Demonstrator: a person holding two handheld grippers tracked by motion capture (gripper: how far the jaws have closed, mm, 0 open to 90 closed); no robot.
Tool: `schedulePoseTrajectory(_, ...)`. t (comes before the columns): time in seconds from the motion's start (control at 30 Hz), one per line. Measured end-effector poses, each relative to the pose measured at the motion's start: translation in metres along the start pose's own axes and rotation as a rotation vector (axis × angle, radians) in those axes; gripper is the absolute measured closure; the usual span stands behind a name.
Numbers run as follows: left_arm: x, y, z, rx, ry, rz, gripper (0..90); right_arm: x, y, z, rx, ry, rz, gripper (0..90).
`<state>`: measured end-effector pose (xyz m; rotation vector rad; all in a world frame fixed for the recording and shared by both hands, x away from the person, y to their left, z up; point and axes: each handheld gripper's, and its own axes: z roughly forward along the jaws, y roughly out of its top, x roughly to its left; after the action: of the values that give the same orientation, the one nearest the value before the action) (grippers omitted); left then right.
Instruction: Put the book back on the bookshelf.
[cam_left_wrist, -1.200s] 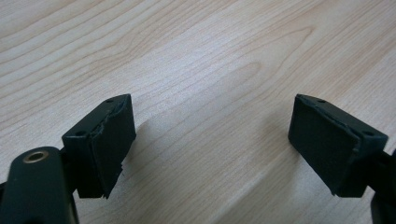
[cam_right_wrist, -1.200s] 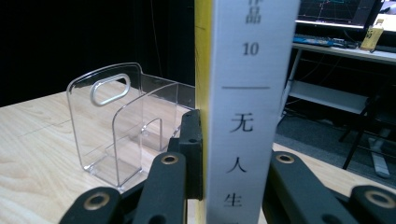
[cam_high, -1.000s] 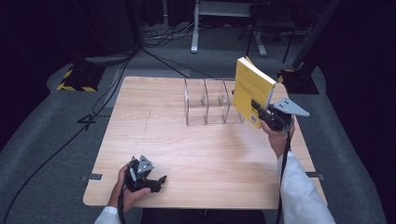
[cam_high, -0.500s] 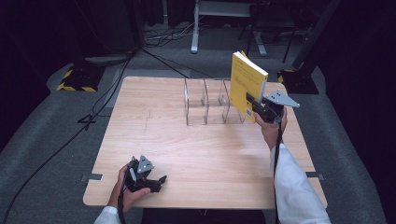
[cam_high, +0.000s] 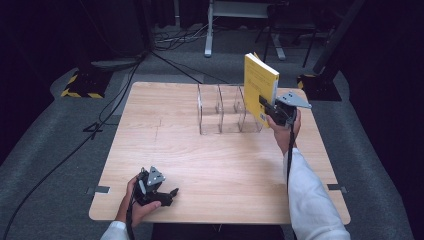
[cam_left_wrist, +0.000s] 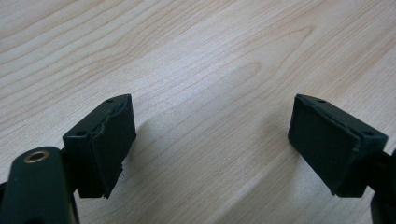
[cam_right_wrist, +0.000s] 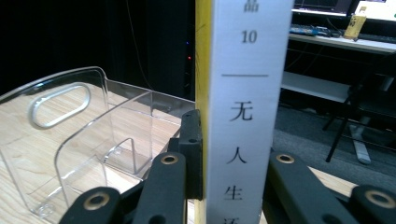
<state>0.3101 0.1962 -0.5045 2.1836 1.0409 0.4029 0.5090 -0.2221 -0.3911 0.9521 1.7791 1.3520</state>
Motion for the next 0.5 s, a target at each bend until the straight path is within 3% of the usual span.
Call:
schedulePoseTrajectory(0.33, -0.001, 0.000, 0.000, -0.004, 0.008, 0.001, 15.6, 0.000, -0.001, 0.014, 0.012, -0.023, 0.005, 76.3)
schedulePoseTrajectory(0.5, -0.001, 0.000, 0.000, -0.004, 0.008, 0.000, 15.6, 0.004, -0.005, 0.025, 0.028, -0.031, -0.015, 76.2)
